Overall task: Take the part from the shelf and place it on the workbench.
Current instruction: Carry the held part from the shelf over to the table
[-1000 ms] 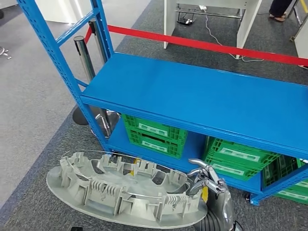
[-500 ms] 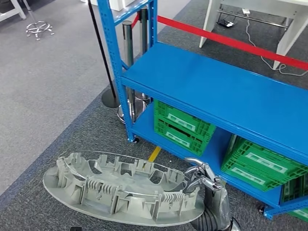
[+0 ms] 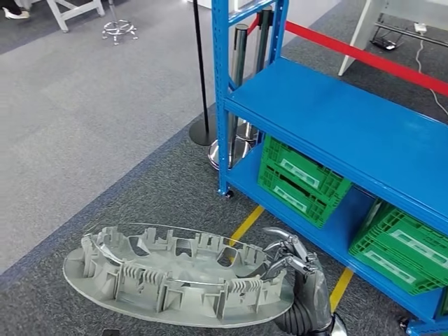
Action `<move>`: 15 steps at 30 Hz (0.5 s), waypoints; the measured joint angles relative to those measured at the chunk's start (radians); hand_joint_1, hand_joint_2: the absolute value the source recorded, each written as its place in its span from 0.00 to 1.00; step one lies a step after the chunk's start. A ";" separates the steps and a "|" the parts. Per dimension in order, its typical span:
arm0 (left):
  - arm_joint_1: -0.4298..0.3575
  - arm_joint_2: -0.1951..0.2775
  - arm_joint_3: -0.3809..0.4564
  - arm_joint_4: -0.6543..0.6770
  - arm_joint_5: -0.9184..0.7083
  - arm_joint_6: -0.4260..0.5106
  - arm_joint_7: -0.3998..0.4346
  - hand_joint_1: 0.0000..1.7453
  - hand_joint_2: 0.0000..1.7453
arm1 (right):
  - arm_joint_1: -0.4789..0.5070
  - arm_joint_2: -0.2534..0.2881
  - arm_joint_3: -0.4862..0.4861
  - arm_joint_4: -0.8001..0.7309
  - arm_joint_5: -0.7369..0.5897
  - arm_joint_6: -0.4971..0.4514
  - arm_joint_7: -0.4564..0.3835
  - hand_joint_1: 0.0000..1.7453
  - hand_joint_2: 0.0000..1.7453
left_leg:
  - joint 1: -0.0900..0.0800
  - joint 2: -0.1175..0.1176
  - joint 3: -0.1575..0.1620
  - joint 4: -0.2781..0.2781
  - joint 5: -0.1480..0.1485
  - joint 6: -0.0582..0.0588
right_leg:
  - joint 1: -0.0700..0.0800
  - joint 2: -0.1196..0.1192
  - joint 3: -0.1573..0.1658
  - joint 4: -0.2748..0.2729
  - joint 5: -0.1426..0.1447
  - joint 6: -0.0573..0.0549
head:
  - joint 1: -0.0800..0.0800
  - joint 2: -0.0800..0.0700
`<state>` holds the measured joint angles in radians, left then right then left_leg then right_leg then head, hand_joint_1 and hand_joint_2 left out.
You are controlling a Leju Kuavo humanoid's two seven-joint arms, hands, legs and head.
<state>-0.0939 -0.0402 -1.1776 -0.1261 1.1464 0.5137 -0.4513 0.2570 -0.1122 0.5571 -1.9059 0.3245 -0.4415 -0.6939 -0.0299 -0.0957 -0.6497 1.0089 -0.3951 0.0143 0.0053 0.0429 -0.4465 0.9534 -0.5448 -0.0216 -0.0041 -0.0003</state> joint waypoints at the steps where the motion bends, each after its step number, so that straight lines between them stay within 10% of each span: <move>1: 0.000 0.000 0.000 0.001 0.000 0.000 0.000 0.00 1.00 | 0.000 0.001 0.000 0.001 0.000 0.000 0.000 1.00 1.00 | 0.002 0.024 -0.012 0.034 -0.039 -0.008 | -0.003 -0.017 -0.010 -0.003 0.009 -0.004 | -0.002 0.000; 4: -0.003 -0.001 0.000 0.001 0.000 0.000 0.000 0.00 1.00 | 0.003 0.004 0.000 0.002 0.000 0.000 0.000 1.00 1.00 | 0.027 0.079 -0.051 0.218 -0.172 -0.037 | -0.005 -0.069 -0.041 -0.002 0.032 -0.005 | -0.005 0.000; 6: -0.003 -0.001 0.000 0.001 0.000 0.000 0.000 0.00 1.00 | 0.002 0.005 0.000 0.004 0.000 0.000 0.000 1.00 1.00 | 0.048 0.087 -0.040 0.282 -0.163 -0.058 | -0.008 -0.103 -0.063 0.003 0.048 0.003 | -0.005 0.000; 9: -0.004 -0.004 0.000 0.000 0.000 0.000 -0.001 0.00 1.00 | 0.001 0.007 0.000 0.004 0.002 0.001 0.000 1.00 1.00 | 0.072 0.123 0.082 0.147 -0.094 -0.090 | -0.015 -0.144 -0.098 0.027 0.063 0.021 | -0.006 0.000; 11: -0.008 -0.008 0.000 0.000 0.000 -0.001 -0.004 0.00 1.00 | -0.001 0.007 0.000 0.004 0.005 0.002 0.000 1.00 1.00 | 0.069 0.156 0.153 0.028 -0.112 -0.085 | -0.016 -0.165 -0.120 0.046 0.069 0.037 | -0.007 0.000; 15: -0.001 -0.003 0.000 0.001 -0.003 -0.004 -0.015 0.00 1.00 | -0.006 0.008 0.000 0.004 0.008 0.005 0.000 1.00 1.00 | 0.051 0.136 0.144 -0.010 -0.125 -0.028 | -0.029 -0.172 -0.142 0.063 0.071 0.067 | -0.001 0.000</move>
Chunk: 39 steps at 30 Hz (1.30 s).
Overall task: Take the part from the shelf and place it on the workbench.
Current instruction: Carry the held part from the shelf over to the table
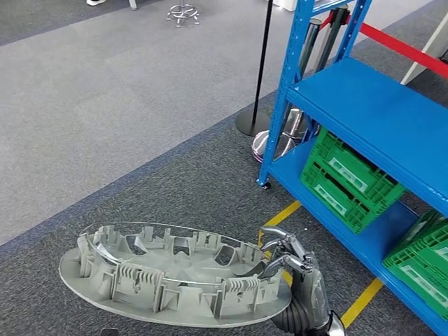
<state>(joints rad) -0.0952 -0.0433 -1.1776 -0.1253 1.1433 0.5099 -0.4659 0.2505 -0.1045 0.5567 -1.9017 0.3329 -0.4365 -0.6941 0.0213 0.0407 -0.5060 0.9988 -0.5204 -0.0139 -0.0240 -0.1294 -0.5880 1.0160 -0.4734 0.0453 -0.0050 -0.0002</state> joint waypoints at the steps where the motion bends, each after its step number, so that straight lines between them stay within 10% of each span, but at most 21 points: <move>1: 0.002 0.001 0.000 0.000 -0.001 -0.001 -0.002 0.00 1.00 | 0.000 0.000 0.000 0.000 0.000 0.001 0.000 1.00 1.00 | -0.003 -0.008 -0.006 -0.001 0.007 0.013 | -0.003 0.029 -0.013 0.027 -0.023 0.003 | 0.002 0.000; 4: -0.002 0.002 0.000 0.000 -0.003 -0.007 -0.008 0.00 1.00 | 0.003 0.000 0.000 0.000 0.001 0.003 0.000 1.00 1.00 | -0.017 -0.039 -0.032 0.000 0.031 0.040 | 0.003 0.119 -0.093 0.220 -0.140 -0.006 | 0.008 0.000; 6: -0.002 0.001 0.000 0.000 -0.002 -0.009 -0.014 0.00 1.00 | 0.003 0.000 0.000 0.000 0.006 0.005 0.000 1.00 1.00 | -0.029 -0.065 -0.049 0.001 0.044 0.046 | 0.013 0.129 -0.111 0.287 -0.161 -0.021 | 0.008 0.000; 12: -0.003 -0.002 0.000 0.000 0.010 -0.010 -0.022 0.00 1.00 | 0.000 0.001 -0.003 0.000 0.033 0.017 0.000 1.00 1.00 | -0.040 -0.144 -0.078 0.009 0.072 0.038 | 0.027 0.215 0.070 -0.010 -0.058 -0.057 | 0.007 0.000; 15: 0.002 0.000 0.000 0.001 0.016 -0.005 -0.023 0.00 1.00 | -0.002 0.004 -0.006 0.000 0.035 0.025 0.000 1.00 1.00 | -0.037 -0.155 -0.096 0.019 0.076 0.021 | 0.025 0.182 0.073 -0.020 -0.046 -0.062 | 0.006 0.000; 18: 0.001 0.001 0.000 0.001 0.020 -0.001 -0.024 0.00 1.00 | -0.003 0.010 -0.009 0.000 0.035 0.029 0.000 1.00 1.00 | -0.036 -0.078 -0.153 0.149 -0.006 0.002 | 0.023 0.135 0.073 -0.028 -0.037 -0.070 | -0.001 0.000; 21: 0.001 0.001 0.000 0.001 0.024 0.004 -0.024 0.00 1.00 | -0.003 0.013 -0.012 0.000 0.034 0.036 0.000 1.00 1.00 | -0.021 -0.051 -0.208 0.296 -0.064 -0.014 | 0.023 0.086 0.067 -0.026 -0.036 -0.070 | -0.003 0.000; 26: 0.002 0.000 0.000 0.001 0.027 0.011 -0.027 0.00 1.00 | -0.007 0.015 -0.014 0.000 0.033 0.045 0.000 1.00 1.00 | -0.016 0.016 -0.058 0.036 0.045 -0.012 | 0.027 0.024 0.068 -0.022 -0.040 -0.055 | -0.002 0.000; 29: 0.005 -0.001 0.000 0.002 0.027 0.013 -0.031 0.00 1.00 | -0.012 0.017 -0.014 0.000 0.033 0.047 0.000 1.00 1.00 | -0.026 0.007 -0.054 0.007 0.051 0.014 | 0.028 -0.003 0.068 -0.022 -0.039 -0.036 | 0.000 0.000; 32: 0.006 -0.001 0.000 0.002 0.027 0.017 -0.033 0.00 1.00 | -0.017 0.018 -0.015 0.000 0.033 0.048 0.000 1.00 1.00 | -0.022 -0.024 -0.056 -0.006 0.065 0.037 | 0.021 0.051 0.039 0.039 -0.086 -0.022 | 0.003 0.000; 35: 0.003 -0.002 0.000 0.002 0.027 0.018 -0.034 0.00 1.00 | -0.016 0.018 -0.016 0.000 0.032 0.048 -0.001 1.00 1.00 | -0.024 -0.058 -0.065 -0.007 0.073 0.049 | 0.018 0.123 -0.058 0.240 -0.176 -0.019 | 0.009 0.000; 37: 0.005 -0.004 0.000 0.002 0.027 0.018 -0.035 0.00 1.00 | -0.015 0.018 -0.017 0.000 0.032 0.048 -0.001 1.00 1.00 | -0.026 -0.085 -0.068 -0.006 0.076 0.050 | 0.018 0.129 -0.076 0.268 -0.163 -0.021 | 0.009 0.000; 39: 0.005 -0.004 0.000 0.002 0.027 0.018 -0.035 0.00 1.00 | -0.015 0.018 -0.018 0.000 0.032 0.048 -0.001 1.00 1.00 | -0.027 -0.113 -0.068 -0.004 0.078 0.047 | 0.015 0.151 -0.022 0.151 -0.089 -0.024 | 0.009 0.000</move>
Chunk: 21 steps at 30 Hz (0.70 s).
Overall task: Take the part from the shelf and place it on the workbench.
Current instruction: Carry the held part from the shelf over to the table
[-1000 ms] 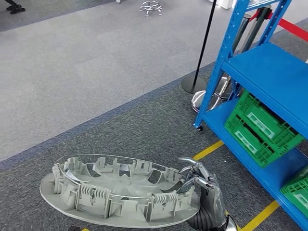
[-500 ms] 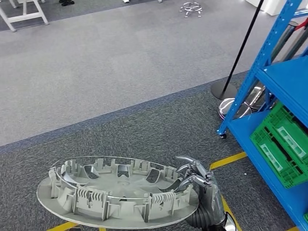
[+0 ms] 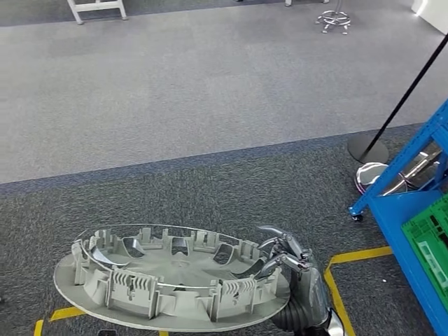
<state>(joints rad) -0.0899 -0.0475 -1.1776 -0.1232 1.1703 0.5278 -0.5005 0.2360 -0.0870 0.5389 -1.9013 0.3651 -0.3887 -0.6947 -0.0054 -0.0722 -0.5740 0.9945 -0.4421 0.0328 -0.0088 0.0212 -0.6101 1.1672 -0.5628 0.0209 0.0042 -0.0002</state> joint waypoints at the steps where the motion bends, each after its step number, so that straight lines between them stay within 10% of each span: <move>1: -0.001 0.000 0.000 0.000 0.000 0.000 0.000 0.00 1.00 | 0.000 0.000 0.000 0.000 0.000 0.000 0.000 1.00 1.00 | -0.002 -0.013 -0.002 0.003 0.000 -0.003 | -0.003 0.025 0.033 -0.072 0.029 -0.001 | 0.000 0.000; 3: -0.003 -0.001 0.000 0.000 0.000 0.000 0.000 0.00 1.00 | 0.000 0.000 -0.001 0.000 0.000 0.000 0.000 1.00 1.00 | -0.002 -0.036 -0.013 0.009 0.004 -0.013 | -0.007 0.062 0.072 -0.153 0.051 -0.004 | 0.000 0.000; 6: 0.002 -0.001 0.000 0.001 0.000 0.000 0.000 0.00 1.00 | -0.002 0.000 -0.003 0.000 0.001 0.001 0.000 1.00 1.00 | 0.002 -0.058 -0.029 0.015 0.009 -0.030 | -0.006 0.040 0.078 -0.164 0.052 -0.014 | -0.001 0.000; 10: -0.002 0.000 0.000 0.002 0.000 0.000 0.000 0.00 1.00 | -0.001 0.002 -0.007 -0.001 0.001 0.008 -0.001 1.00 1.00 | 0.002 0.035 -0.102 0.180 -0.087 -0.048 | -0.004 -0.022 0.081 -0.170 0.056 -0.031 | -0.009 0.000; 13: -0.001 -0.001 0.000 0.002 0.002 0.000 -0.001 0.00 1.00 | -0.001 0.003 -0.009 0.000 0.002 0.014 -0.001 1.00 1.00 | 0.010 0.063 -0.145 0.294 -0.123 -0.056 | -0.001 -0.069 0.081 -0.170 0.053 -0.033 | -0.009 0.000; 17: -0.002 -0.003 0.000 0.002 0.004 0.000 -0.003 0.00 1.00 | -0.002 0.004 -0.010 -0.001 0.005 0.018 -0.001 1.00 1.00 | 0.003 0.119 -0.020 0.066 -0.025 -0.045 | 0.002 -0.118 0.088 -0.168 0.046 -0.022 | -0.008 0.000; 21: -0.001 -0.004 0.000 0.002 0.006 0.000 -0.004 0.00 1.00 | -0.005 0.007 -0.011 -0.001 0.010 0.019 0.000 1.00 1.00 | -0.006 0.116 -0.004 0.014 -0.017 -0.020 | 0.004 -0.149 0.090 -0.168 0.037 -0.002 | -0.007 0.000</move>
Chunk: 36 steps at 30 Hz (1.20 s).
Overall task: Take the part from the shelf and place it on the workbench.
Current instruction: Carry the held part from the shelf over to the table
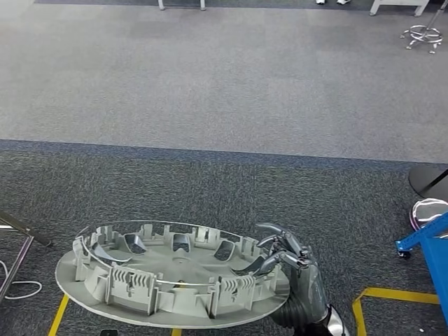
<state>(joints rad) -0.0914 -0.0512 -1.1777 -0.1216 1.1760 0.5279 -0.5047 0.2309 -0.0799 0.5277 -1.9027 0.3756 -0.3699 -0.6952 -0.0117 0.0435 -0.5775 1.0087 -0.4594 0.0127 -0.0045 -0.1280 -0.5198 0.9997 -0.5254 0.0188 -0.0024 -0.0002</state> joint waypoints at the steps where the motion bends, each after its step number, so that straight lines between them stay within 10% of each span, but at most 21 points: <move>1: 0.001 0.000 0.000 0.000 0.000 0.000 0.000 0.00 1.00 | 0.000 0.001 0.000 -0.001 0.002 0.000 0.000 1.00 1.00 | 0.002 -0.011 0.001 -0.004 0.003 0.007 | -0.002 0.018 -0.003 0.009 -0.009 0.005 | 0.001 0.000; 4: -0.002 -0.002 -0.001 0.000 0.001 -0.003 0.000 0.00 1.00 | 0.005 0.002 -0.001 -0.004 0.006 0.000 0.000 1.00 1.00 | 0.007 -0.043 0.003 -0.010 0.009 0.022 | -0.006 0.109 -0.071 0.155 -0.088 0.013 | 0.009 0.000; 7: -0.002 -0.006 -0.004 0.000 -0.002 -0.005 0.000 0.00 1.00 | 0.013 0.002 -0.003 -0.005 0.007 -0.001 0.000 1.00 1.00 | 0.005 -0.083 0.003 -0.009 0.010 0.025 | -0.006 0.127 -0.151 0.295 -0.118 0.013 | 0.011 0.000; 11: -0.004 -0.008 -0.008 0.000 -0.003 -0.006 0.000 0.00 1.00 | 0.016 0.003 -0.005 -0.008 0.015 0.003 0.000 1.00 1.00 | 0.005 -0.138 0.002 0.000 0.007 0.020 | -0.014 0.181 -0.064 0.076 0.010 0.009 | 0.011 0.000; 13: -0.006 -0.010 -0.013 0.000 -0.001 -0.008 0.000 0.00 1.00 | 0.018 0.005 -0.007 -0.011 0.019 0.009 -0.001 1.00 1.00 | 0.007 -0.160 -0.008 0.006 0.008 0.009 | -0.016 0.212 -0.036 0.019 0.021 0.006 | 0.010 0.000; 16: -0.003 -0.009 -0.021 0.002 0.006 -0.010 0.000 0.00 1.00 | 0.019 0.008 -0.011 -0.013 0.027 0.017 0.000 1.00 1.00 | 0.013 -0.173 -0.022 0.013 0.008 -0.010 | -0.013 0.183 -0.031 0.012 0.025 -0.009 | 0.009 0.000; 22: -0.007 -0.009 -0.032 0.004 0.005 -0.015 0.002 0.00 1.00 | 0.014 0.013 -0.012 -0.016 0.037 0.030 0.000 1.00 1.00 | 0.015 -0.057 -0.140 0.275 -0.115 -0.031 | -0.007 0.090 -0.023 0.006 0.022 -0.030 | 0.000 0.000; 26: -0.006 -0.008 -0.044 0.004 0.003 -0.016 0.003 0.00 1.00 | 0.012 0.013 -0.005 -0.016 0.049 0.028 0.000 1.00 1.00 | 0.009 -0.007 -0.035 0.084 -0.016 -0.019 | -0.002 0.039 -0.014 0.007 0.013 -0.021 | 0.000 0.000; 30: -0.009 -0.008 -0.049 0.004 0.002 -0.016 0.003 0.00 1.00 | 0.010 0.013 -0.003 -0.016 0.053 0.026 0.000 1.00 1.00 | -0.005 0.010 -0.002 0.007 -0.004 0.004 | 0.002 -0.001 -0.004 0.005 0.005 -0.003 | 0.001 0.000; 33: -0.008 -0.007 -0.052 0.005 0.004 -0.015 0.003 0.00 1.00 | 0.006 0.013 -0.002 -0.019 0.058 0.025 0.000 1.00 1.00 | 0.004 -0.023 0.006 -0.007 0.004 0.020 | -0.002 0.050 -0.024 0.055 -0.032 0.012 | 0.005 0.000; 36: -0.013 -0.008 -0.057 0.005 0.006 -0.015 0.003 0.00 1.00 | 0.005 0.013 -0.001 -0.021 0.066 0.024 -0.001 1.00 1.00 | 0.006 -0.059 0.005 -0.008 0.007 0.028 | -0.006 0.121 -0.124 0.244 -0.110 0.018 | 0.010 0.000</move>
<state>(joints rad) -0.1042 -0.0588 -1.2351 -0.1164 1.1815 0.5132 -0.5013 0.2357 -0.0668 0.5262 -1.9237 0.4416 -0.3460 -0.6961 -0.0053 -0.0153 -0.5728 1.0012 -0.4526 0.0410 -0.0103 -0.0071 -0.6439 1.2434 -0.6352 0.0369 0.0080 -0.0004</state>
